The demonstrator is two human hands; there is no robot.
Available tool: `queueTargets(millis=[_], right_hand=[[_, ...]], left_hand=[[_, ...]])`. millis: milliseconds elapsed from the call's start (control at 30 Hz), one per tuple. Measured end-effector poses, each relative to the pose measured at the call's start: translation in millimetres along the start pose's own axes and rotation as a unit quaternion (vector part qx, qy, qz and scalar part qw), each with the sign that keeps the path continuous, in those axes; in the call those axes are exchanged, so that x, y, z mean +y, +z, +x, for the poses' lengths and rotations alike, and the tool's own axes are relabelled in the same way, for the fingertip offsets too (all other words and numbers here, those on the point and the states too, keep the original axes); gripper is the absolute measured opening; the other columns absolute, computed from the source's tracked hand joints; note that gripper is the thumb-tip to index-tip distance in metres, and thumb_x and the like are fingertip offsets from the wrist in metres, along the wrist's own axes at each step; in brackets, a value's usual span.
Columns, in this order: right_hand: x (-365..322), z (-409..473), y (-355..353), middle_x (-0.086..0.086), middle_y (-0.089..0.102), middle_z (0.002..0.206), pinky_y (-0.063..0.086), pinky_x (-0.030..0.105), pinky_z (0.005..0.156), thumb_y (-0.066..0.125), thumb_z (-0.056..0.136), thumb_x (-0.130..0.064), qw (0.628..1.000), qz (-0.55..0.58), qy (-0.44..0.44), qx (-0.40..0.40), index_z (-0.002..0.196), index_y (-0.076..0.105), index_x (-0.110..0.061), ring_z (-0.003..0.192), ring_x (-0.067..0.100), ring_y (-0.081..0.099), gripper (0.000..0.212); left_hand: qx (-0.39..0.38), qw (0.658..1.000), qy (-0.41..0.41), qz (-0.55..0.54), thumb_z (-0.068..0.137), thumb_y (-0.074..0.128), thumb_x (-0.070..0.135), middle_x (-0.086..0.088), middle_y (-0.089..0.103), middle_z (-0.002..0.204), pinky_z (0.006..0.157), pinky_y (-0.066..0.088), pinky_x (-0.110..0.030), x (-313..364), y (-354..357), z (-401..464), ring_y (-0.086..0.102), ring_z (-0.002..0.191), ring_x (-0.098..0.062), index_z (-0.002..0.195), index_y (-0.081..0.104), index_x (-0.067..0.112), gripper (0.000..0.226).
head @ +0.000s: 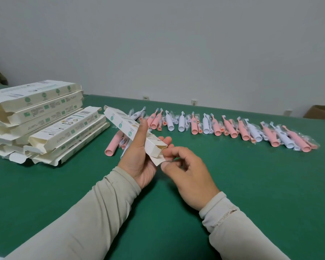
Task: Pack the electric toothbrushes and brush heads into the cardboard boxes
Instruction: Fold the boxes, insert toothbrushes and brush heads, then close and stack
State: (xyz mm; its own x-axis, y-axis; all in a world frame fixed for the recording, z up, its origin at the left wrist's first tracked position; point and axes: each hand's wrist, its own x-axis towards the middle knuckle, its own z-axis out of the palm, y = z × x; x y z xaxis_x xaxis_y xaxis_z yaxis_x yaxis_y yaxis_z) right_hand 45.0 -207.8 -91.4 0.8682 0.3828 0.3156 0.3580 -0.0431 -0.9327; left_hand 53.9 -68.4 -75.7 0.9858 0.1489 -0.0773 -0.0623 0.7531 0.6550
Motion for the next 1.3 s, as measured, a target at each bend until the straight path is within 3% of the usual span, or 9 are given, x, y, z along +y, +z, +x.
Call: queueTargets(millis=[233, 333, 400, 500, 667, 767, 933, 1100, 1300], right_hand=[[6.6, 1.7, 4.8, -0.02, 0.057, 0.096, 0.044, 0.01, 0.062, 0.069, 0.085, -0.014, 0.993, -0.075, -0.077, 0.051, 0.097, 0.069, -0.035, 0.069, 0.003, 0.055, 0.025], [5.7, 2.5, 3.6, -0.025, 0.064, 0.112, 0.044, 0.011, 0.062, 0.069, 0.085, -0.017, 0.991, -0.079, -0.089, 0.064, 0.104, 0.066, -0.034, 0.069, 0.004, 0.053, 0.026], [5.4, 3.4, 2.5, -0.023, 0.064, 0.115, 0.043, 0.01, 0.062, 0.07, 0.085, -0.017, 0.988, -0.091, -0.102, 0.078, 0.104, 0.065, -0.032, 0.069, 0.005, 0.054, 0.025], [4.6, 3.6, 1.1, -0.021, 0.058, 0.105, 0.043, 0.008, 0.063, 0.073, 0.084, -0.015, 0.982, -0.106, -0.128, 0.091, 0.098, 0.068, -0.031, 0.073, 0.007, 0.057, 0.022], [4.4, 3.2, -0.9, -0.014, 0.059, 0.094, 0.042, 0.008, 0.067, 0.073, 0.085, -0.017, 0.977, -0.118, -0.149, 0.099, 0.094, 0.073, -0.031, 0.078, 0.011, 0.06, 0.017], [4.2, 3.8, -2.6, -0.013, 0.061, 0.091, 0.042, 0.005, 0.072, 0.074, 0.085, -0.012, 0.97, -0.137, -0.171, 0.107, 0.091, 0.075, -0.029, 0.084, 0.005, 0.061, 0.018], [7.5, 5.7, -4.8, -0.013, 0.058, 0.088, 0.043, 0.01, 0.065, 0.076, 0.084, -0.019, 0.968, -0.167, -0.145, 0.119, 0.082, 0.07, -0.028, 0.075, 0.011, 0.06, 0.011], [6.1, 5.9, -7.8, -0.012, 0.06, 0.084, 0.048, 0.02, 0.062, 0.074, 0.079, -0.04, 0.963, -0.176, -0.155, 0.131, 0.081, 0.068, -0.03, 0.066, 0.014, 0.054, 0.012], [6.0, 9.0, -17.7, -0.013, 0.058, 0.077, 0.04, 0.015, 0.054, 0.074, 0.07, -0.056, 0.957, -0.196, -0.159, 0.146, 0.07, 0.057, -0.024, 0.06, 0.006, 0.05, 0.036]], left_hand=[[0.009, 1.0, -0.001, -0.003, 0.07, 0.069, 0.06, -0.016, 0.051, 0.109, 0.098, 0.051, -0.054, 1.1, 2.2, -1.0, 0.068, 0.087, -0.024, 0.141, 0.043, 0.011, 0.09], [-0.011, 1.0, -0.01, -0.013, 0.075, 0.067, 0.06, -0.016, 0.05, 0.103, 0.102, 0.047, -0.057, -0.6, 2.4, -2.1, 0.063, 0.092, -0.029, 0.144, 0.039, 0.007, 0.091], [-0.027, 0.999, -0.016, -0.008, 0.079, 0.065, 0.06, -0.017, 0.051, 0.102, 0.09, 0.054, -0.059, -0.9, 3.7, -3.4, 0.063, 0.093, -0.031, 0.143, 0.04, 0.008, 0.086], [-0.03, 0.999, -0.016, -0.001, 0.078, 0.065, 0.059, -0.014, 0.054, 0.087, 0.066, 0.059, -0.045, -1.1, 3.5, -2.9, 0.065, 0.072, -0.026, 0.131, 0.046, 0.01, 0.074], [-0.036, 0.999, -0.011, 0.003, 0.079, 0.068, 0.056, -0.01, 0.05, 0.086, 0.086, 0.057, -0.046, -2.7, -0.5, -0.8, 0.067, 0.073, -0.022, 0.124, 0.05, 0.022, 0.06], [-0.039, 0.999, -0.008, 0.025, 0.079, 0.068, 0.056, -0.011, 0.05, 0.09, 0.072, 0.059, -0.039, -2.1, -1.7, 0.0, 0.068, 0.07, -0.021, 0.135, 0.047, 0.024, 0.068], [-0.082, 0.995, -0.007, 0.056, 0.062, 0.087, 0.056, -0.003, 0.052, 0.083, 0.075, 0.057, -0.045, -5.4, -1.1, -1.1, 0.054, 0.071, -0.016, 0.14, 0.05, 0.037, 0.088], [-0.128, 0.99, -0.053, 0.036, 0.079, 0.07, 0.06, -0.008, 0.054, 0.079, 0.077, 0.057, -0.047, -1.6, -2.7, -5.0, 0.063, 0.076, -0.025, 0.148, 0.041, 0.03, 0.081], [-0.114, 0.987, -0.11, 0.03, 0.08, 0.069, 0.061, -0.012, 0.057, 0.082, 0.087, 0.053, -0.048, -2.2, -5.7, -6.6, 0.063, 0.079, -0.027, 0.123, 0.049, 0.006, 0.072]])
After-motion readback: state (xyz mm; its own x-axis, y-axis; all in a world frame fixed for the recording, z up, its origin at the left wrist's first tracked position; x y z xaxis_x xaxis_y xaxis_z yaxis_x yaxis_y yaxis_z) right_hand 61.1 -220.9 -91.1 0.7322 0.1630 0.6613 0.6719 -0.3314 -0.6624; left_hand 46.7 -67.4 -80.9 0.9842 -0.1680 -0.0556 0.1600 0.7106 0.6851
